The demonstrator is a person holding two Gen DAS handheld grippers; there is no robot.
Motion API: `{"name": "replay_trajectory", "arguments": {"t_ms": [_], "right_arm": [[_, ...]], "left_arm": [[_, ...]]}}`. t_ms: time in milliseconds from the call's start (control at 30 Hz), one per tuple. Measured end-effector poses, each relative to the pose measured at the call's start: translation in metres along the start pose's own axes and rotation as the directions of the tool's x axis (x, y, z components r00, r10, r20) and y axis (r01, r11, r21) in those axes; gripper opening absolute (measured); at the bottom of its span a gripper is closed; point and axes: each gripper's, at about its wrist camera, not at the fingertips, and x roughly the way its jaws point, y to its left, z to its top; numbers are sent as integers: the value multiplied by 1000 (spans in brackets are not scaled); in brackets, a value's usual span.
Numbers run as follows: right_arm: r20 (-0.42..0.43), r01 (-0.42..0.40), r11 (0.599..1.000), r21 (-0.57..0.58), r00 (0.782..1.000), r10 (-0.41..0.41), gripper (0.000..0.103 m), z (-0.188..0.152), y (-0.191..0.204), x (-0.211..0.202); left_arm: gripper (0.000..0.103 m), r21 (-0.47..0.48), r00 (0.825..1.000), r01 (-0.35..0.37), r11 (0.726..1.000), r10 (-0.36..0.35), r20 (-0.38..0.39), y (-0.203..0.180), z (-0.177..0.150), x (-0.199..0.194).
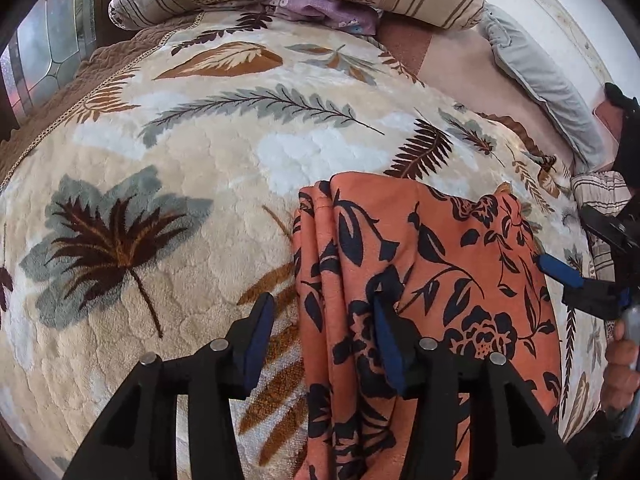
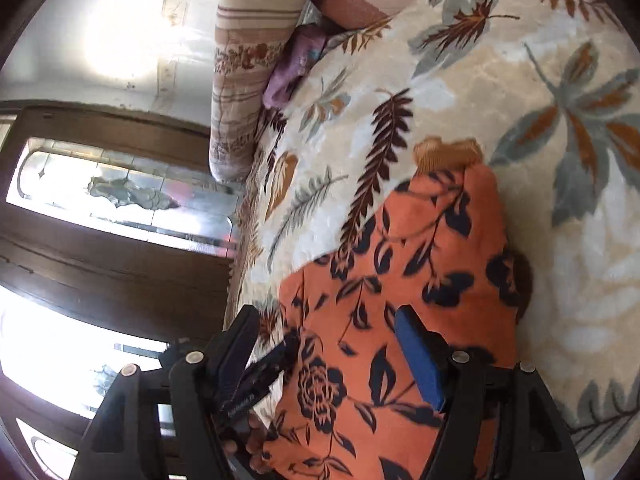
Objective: Fold small clothes
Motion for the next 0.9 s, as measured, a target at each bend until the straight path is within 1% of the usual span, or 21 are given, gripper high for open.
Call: {"name": "replay_trajectory", "arguments": {"t_ms": [33,67,100,133,200,267,433,500,600,633,700,800,867,900], "right_arm": [[14,42,999,17,999,-42,76,4,-7,4],[-5,94,994,46,996,-94,76,7,-19,14],[-25,73,994,84,997,-72,76,6,-28,20],[1,41,994,102,999,-41,76,3,-30,15],[29,30,997,77,999,-32,76,-2,-20,2],[31,39,998,40,999,-40,76,-14,-8,-11],[40,47,997,-66,998,-44,76,-62,14,-43],[18,30,995,-91,999,-28,76,-90,14,-53],[-8,4,994,-107,1000,-5,76,-121,11,-58],[-17,9,994,-112,1000,-11,76,-127,9,-55],[-22,27,995,-92,999,-29,76,-134,0,-50],[-17,11,999,-53,1000,-11,76,-138,-11,-47],[-10,6,999,-51,1000,-7,76,-138,-9,-50],[-7,4,999,-52,1000,-4,76,-138,-7,-51]], "left_arm": [[55,1,1000,-2,1000,2,2,1,0,0],[57,1,1000,-3,1000,3,1,1,0,0],[57,-1,1000,-5,1000,5,-1,1,0,1],[57,2,1000,-4,1000,4,2,2,0,0],[57,11,1000,-10,1000,10,4,1,-1,0],[57,8,1000,-18,1000,18,2,0,-1,-3],[56,26,999,-48,998,48,18,-8,-7,-19],[56,35,998,-55,998,54,27,-11,-11,-29],[56,41,997,-62,997,59,50,-14,-22,-49],[56,41,997,-63,997,61,53,-16,-26,-55],[56,46,997,-55,997,53,55,-19,-37,-66],[56,45,997,-51,998,49,53,-25,-53,-76],[56,52,999,-30,998,28,43,-29,-66,-79],[56,59,999,-35,998,33,37,-32,-71,-77]]}}
